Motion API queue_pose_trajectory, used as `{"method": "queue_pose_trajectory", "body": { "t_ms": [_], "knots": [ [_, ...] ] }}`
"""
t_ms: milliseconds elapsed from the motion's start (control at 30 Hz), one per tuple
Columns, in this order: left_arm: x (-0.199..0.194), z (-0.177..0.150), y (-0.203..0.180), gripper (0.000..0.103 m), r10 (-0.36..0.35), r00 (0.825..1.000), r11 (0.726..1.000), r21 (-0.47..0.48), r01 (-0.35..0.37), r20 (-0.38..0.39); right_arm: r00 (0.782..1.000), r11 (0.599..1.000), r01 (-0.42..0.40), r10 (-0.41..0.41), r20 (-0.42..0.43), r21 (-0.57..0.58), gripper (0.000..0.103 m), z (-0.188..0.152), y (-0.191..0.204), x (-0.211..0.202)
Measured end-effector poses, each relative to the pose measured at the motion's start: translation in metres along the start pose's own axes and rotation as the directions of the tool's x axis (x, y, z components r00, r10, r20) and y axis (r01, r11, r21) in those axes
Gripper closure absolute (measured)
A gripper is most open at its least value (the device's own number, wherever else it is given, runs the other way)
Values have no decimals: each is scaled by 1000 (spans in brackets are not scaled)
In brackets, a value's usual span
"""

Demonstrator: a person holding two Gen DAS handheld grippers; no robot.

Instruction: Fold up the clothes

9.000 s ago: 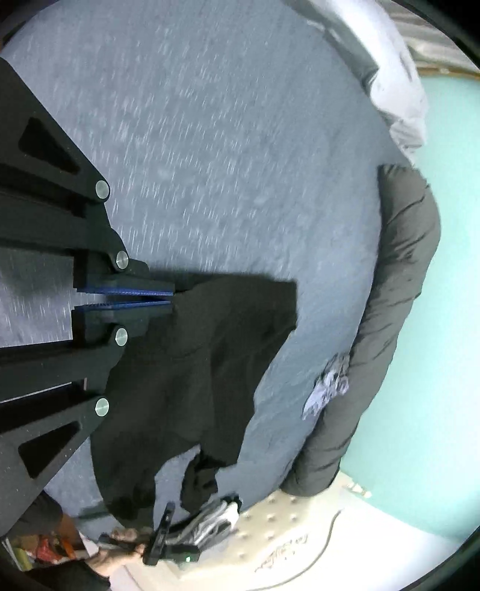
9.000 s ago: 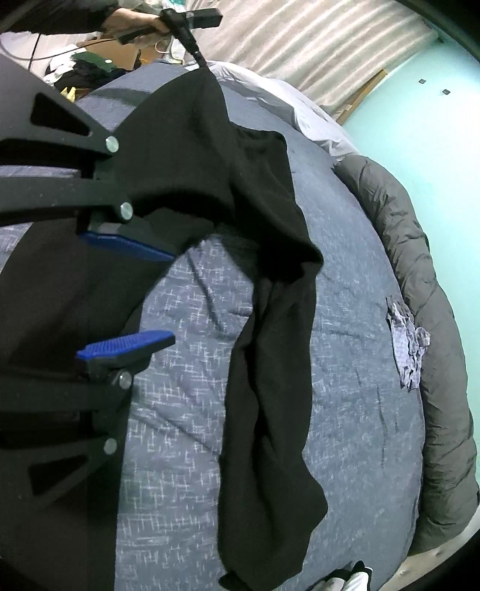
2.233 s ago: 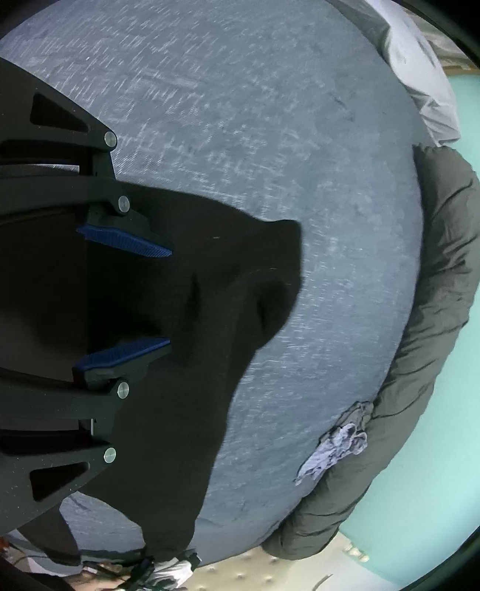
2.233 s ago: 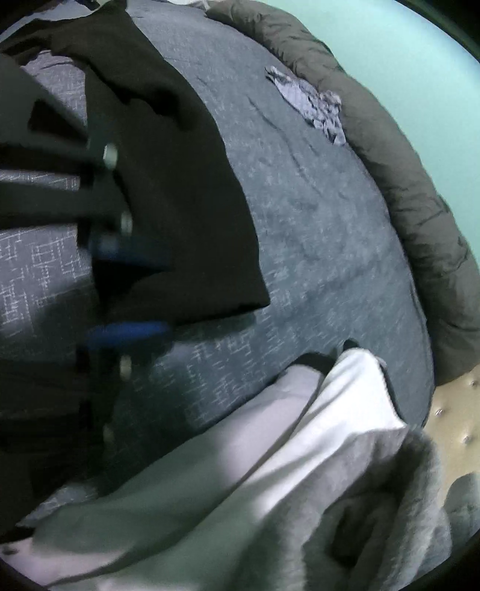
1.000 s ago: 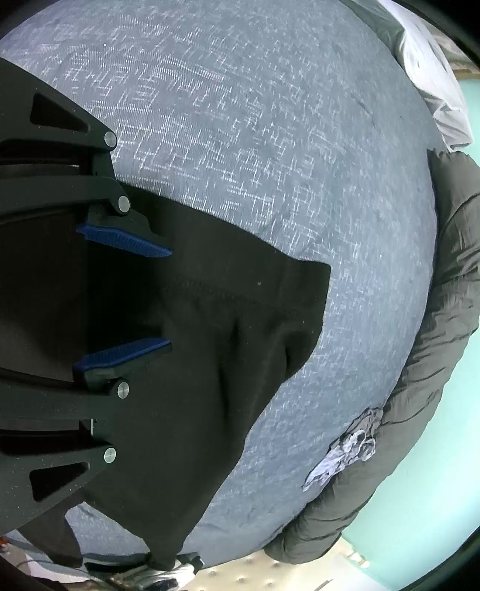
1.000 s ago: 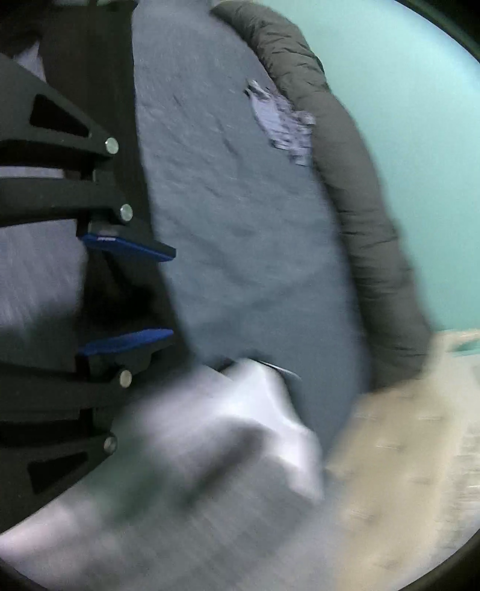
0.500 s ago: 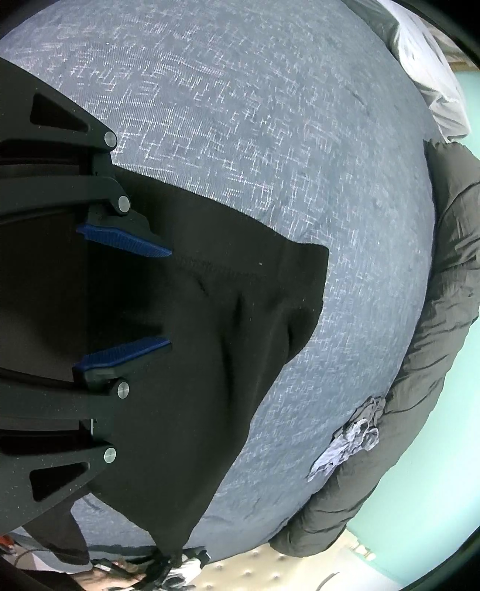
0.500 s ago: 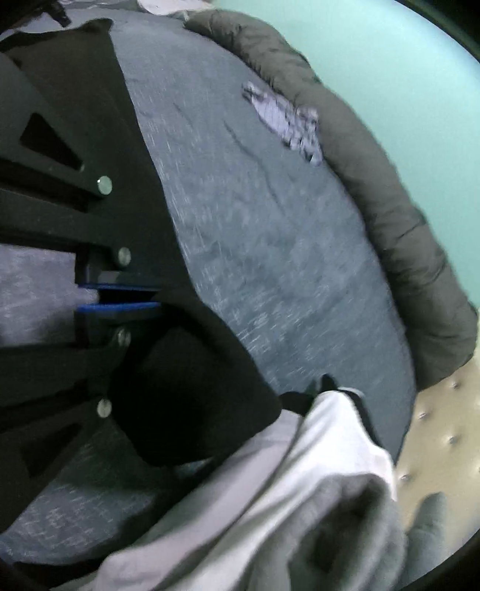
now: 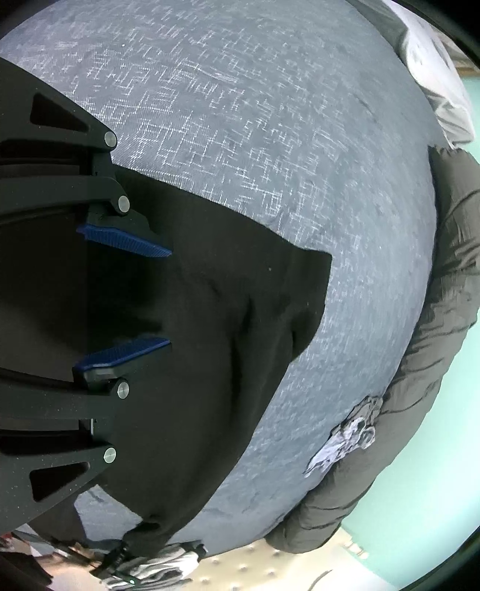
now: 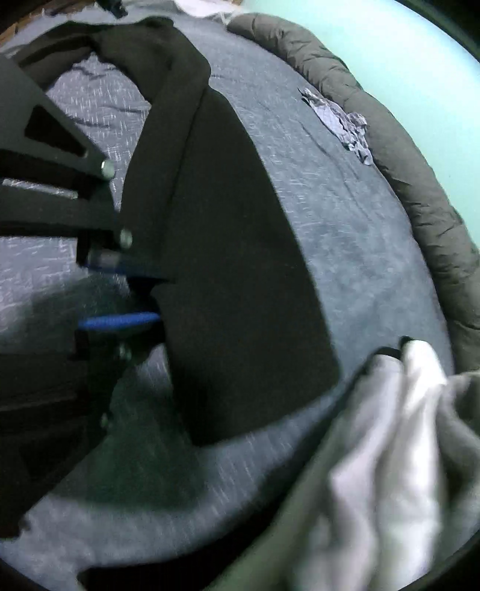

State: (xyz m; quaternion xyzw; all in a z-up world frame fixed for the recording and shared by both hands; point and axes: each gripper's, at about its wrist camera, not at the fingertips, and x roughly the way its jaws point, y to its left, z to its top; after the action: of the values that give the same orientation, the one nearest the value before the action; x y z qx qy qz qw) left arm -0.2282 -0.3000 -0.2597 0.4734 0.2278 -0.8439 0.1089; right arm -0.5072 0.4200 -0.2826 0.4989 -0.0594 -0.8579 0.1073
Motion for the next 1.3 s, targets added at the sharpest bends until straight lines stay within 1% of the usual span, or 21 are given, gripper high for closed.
{"method": "queue_pose_trajectory", "body": {
  "t_ms": [67, 100, 133, 167, 200, 233, 333, 400, 467, 533, 567, 667, 733, 900, 933, 967, 1067, 1200, 1300],
  "knots": [
    [0, 0, -2, 53, 1, 1000, 1000, 12, -1, -2, 997, 998, 37, -34, 66, -41, 82, 6, 5, -16],
    [1, 0, -3, 53, 2, 1000, 1000, 15, -2, -3, 994, 997, 47, -41, 102, -65, 77, 10, 7, -23],
    [2, 0, -3, 53, 2, 1000, 1000, 16, -2, -5, 990, 995, 60, -49, 129, -80, 65, 14, 8, -28],
    [3, 1, -3, 53, 3, 1000, 1000, 15, -3, -6, 989, 994, 56, -43, 143, -92, 57, 21, 9, -28],
    [5, 1, -4, 53, 4, 1000, 1000, 15, -4, -8, 988, 994, 44, -28, 150, -104, 46, 29, 11, -27],
    [7, 2, -4, 53, 6, 1000, 1000, 14, -6, -9, 990, 993, 34, -17, 143, -114, 45, 35, 12, -25],
    [10, 5, -8, 53, 10, 1000, 1000, 20, -10, -9, 995, 989, 36, -22, 101, -144, 45, 53, 24, -4],
    [11, 7, -10, 53, 11, 1000, 1000, 24, -11, -6, 993, 988, 59, -43, 112, -145, 45, 60, 33, 1],
    [11, 10, -12, 52, 9, 1000, 1000, 26, -9, -3, 990, 989, 33, -12, 141, -144, 45, 65, 43, -1],
    [12, 14, -14, 49, 10, 1000, 999, 34, -10, -1, 993, 981, -13, 35, 110, -192, 44, 67, 63, 9],
    [12, 16, -15, 47, 11, 1000, 999, 39, -11, 0, 995, 975, -24, 45, 90, -222, 44, 67, 74, 15],
    [16, 22, -17, 47, 10, 1000, 999, 45, -10, 2, 997, 949, -59, 70, 26, -309, 44, 64, 108, 36],
    [19, 25, -18, 47, 5, 1000, 999, 45, -5, 2, 997, 939, -74, 76, -8, -334, 44, 62, 123, 48],
    [24, 30, -22, 47, 3, 1000, 998, 63, -3, -1, 996, 898, -79, 52, -73, -434, 44, 61, 161, 76],
    [26, 30, -23, 47, 2, 1000, 998, 66, -2, -2, 996, 883, -74, 40, -83, -464, 44, 60, 168, 81],
    [27, 31, -23, 47, 0, 1000, 998, 67, 0, -2, 996, 869, -70, 31, -88, -490, 44, 60, 173, 83],
    [29, 30, -23, 47, -8, 1000, 998, 69, 8, -4, 994, 845, -96, 50, -101, -527, 44, 59, 182, 84],
    [32, 28, -21, 47, -19, 1000, 997, 74, 19, -8, 985, 822, -170, 144, -90, -544, 44, 58, 191, 72],
    [32, 27, -19, 47, -19, 1000, 997, 76, 19, -6, 984, 788, -178, 137, -114, -589, 44, 52, 201, 73]
  ]
}}
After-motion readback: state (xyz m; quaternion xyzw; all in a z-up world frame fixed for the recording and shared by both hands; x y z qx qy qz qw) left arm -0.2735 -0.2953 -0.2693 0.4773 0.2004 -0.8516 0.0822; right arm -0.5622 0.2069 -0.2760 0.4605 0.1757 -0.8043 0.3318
